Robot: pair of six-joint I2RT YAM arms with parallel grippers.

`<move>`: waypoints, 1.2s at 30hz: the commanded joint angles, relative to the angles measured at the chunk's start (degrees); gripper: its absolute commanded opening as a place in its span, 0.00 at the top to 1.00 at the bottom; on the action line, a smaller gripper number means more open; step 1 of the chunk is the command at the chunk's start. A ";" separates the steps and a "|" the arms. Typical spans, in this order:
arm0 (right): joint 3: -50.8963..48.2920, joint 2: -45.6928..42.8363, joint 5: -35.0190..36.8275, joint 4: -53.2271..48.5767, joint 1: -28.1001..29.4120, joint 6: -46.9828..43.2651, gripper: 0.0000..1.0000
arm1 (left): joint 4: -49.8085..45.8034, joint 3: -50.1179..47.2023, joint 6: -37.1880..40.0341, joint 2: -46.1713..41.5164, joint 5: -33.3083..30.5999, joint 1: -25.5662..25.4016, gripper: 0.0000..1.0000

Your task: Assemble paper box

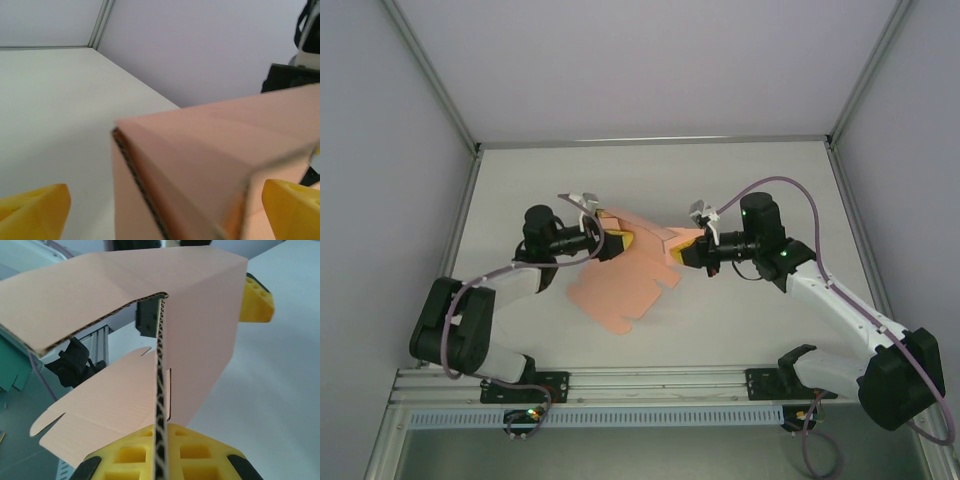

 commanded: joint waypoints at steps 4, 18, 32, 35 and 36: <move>0.49 -1.00 -1.74 -0.45 -1.24 -0.75 1.00 | -5.88 -2.11 2.50 -7.69 1.24 1.44 0.00; 0.87 -1.32 -6.28 2.27 -1.69 0.89 1.00 | -20.82 -0.49 10.34 -10.16 -8.30 2.32 0.00; 1.38 0.14 -8.58 2.34 -1.68 1.50 1.00 | -0.88 2.30 0.10 -0.40 -0.33 2.35 0.20; 1.56 0.07 -8.58 2.48 -1.66 1.45 1.00 | -0.15 2.91 -0.48 0.42 0.36 2.32 0.20; 1.57 0.14 -8.59 2.49 -1.68 1.43 1.00 | -0.51 3.16 -0.31 0.64 0.61 2.34 0.20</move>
